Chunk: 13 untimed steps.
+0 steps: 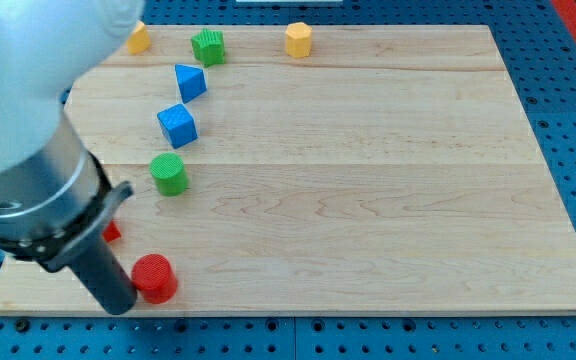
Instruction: Move the red star above to the red circle
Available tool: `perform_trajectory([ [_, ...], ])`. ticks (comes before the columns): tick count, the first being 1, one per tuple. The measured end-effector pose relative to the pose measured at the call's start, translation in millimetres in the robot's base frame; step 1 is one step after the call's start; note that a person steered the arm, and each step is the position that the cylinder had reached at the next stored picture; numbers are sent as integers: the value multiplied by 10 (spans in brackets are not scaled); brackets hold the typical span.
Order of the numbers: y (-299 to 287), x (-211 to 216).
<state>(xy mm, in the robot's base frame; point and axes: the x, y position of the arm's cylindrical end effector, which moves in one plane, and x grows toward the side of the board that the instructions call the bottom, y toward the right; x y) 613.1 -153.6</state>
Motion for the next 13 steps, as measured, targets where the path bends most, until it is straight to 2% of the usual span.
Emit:
perform_trajectory([
  [1,113,-16],
  [2,-488,-20],
  [3,-590,-565],
  [4,-935,-686],
  [5,-907,-853],
  [6,-371,-910],
  [7,-343,-888],
  [8,-406,-1058],
  [10,4,-958],
  [12,-345,-996],
  [13,156,-974],
])
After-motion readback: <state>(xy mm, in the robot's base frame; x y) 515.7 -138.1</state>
